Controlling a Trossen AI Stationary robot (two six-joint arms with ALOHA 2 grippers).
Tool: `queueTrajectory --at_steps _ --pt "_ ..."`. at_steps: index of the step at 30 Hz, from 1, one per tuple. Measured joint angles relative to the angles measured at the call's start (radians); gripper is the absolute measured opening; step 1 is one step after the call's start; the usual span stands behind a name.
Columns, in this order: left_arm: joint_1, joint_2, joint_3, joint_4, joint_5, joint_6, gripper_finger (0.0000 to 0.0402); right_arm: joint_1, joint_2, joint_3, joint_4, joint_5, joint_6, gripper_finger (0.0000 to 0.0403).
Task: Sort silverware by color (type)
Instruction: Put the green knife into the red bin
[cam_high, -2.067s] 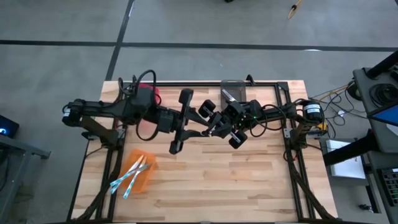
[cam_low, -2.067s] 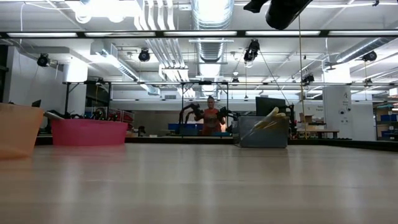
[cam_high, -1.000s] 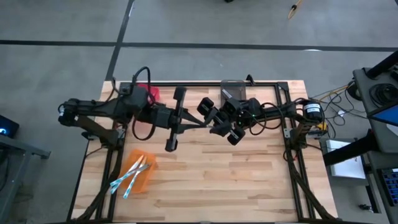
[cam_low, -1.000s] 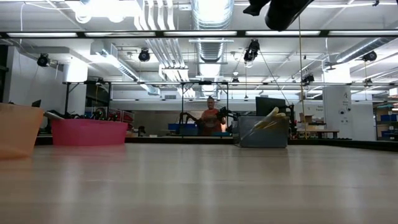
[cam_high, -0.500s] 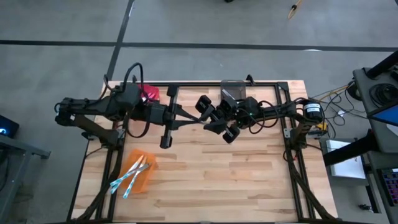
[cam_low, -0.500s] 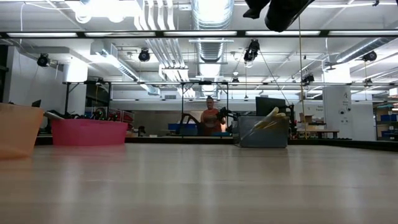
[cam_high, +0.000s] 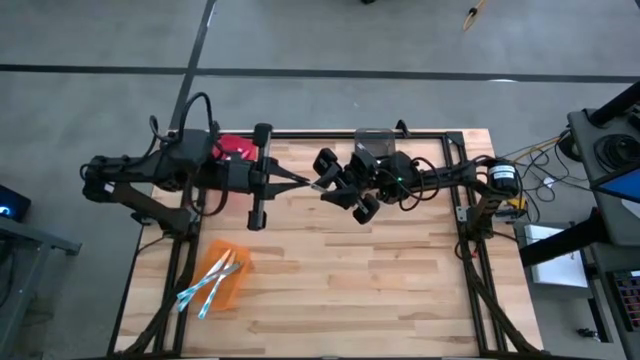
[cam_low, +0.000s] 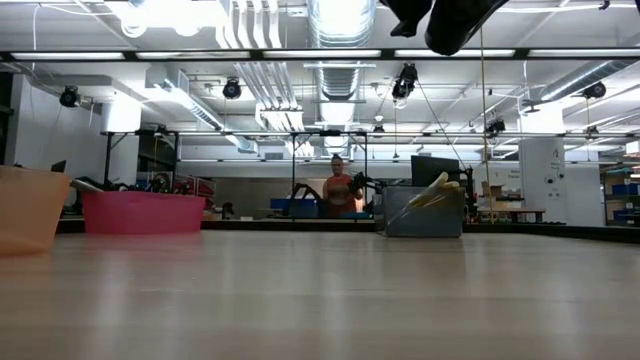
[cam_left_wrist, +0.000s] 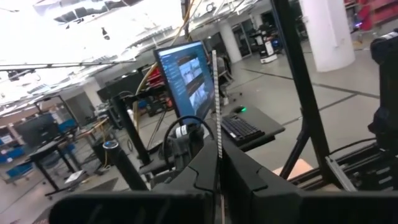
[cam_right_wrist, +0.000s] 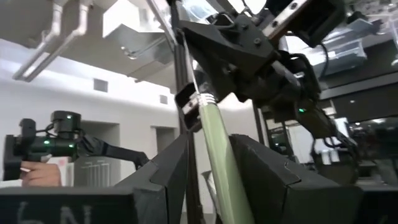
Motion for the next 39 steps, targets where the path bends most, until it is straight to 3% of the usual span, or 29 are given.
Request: queueTrajectory --at_steps 9,24,31,35,39 --pt "0.005 -0.014 0.0 -0.012 -0.022 0.003 0.0 -0.004 0.0 0.0 -0.09 0.092 -0.089 0.0128" --pt "0.021 -0.031 0.0 -0.132 -0.247 0.051 0.0 -0.004 0.0 0.0 -0.346 0.404 -0.351 0.0128" --pt "0.033 -0.036 0.0 -0.219 -0.526 0.043 0.0001 -0.006 0.002 0.0 -0.485 0.658 -0.449 0.0128" --pt "0.047 -0.037 0.001 -0.312 -0.691 0.023 0.0 -0.004 0.002 0.0 -0.522 0.716 -0.476 0.0128" --pt "0.087 -0.038 0.001 -0.494 -0.888 -0.136 0.0001 -0.004 0.002 0.0 -0.564 0.722 -0.478 0.0128"
